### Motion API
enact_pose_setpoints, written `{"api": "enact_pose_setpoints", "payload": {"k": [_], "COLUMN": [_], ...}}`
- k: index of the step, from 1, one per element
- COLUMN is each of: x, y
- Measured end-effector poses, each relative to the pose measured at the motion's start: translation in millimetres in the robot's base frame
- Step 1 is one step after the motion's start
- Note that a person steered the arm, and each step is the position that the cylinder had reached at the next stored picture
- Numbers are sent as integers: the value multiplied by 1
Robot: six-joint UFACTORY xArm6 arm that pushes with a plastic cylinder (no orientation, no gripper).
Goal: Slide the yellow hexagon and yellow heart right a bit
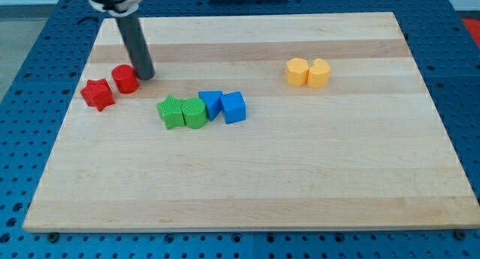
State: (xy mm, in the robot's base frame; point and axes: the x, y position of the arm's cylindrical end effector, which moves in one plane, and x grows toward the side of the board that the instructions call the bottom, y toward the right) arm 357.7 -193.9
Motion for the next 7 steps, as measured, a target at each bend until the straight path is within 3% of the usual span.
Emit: {"api": "enact_pose_setpoints", "payload": {"k": [5,7], "x": [-7,-15], "y": [-19,76]}}
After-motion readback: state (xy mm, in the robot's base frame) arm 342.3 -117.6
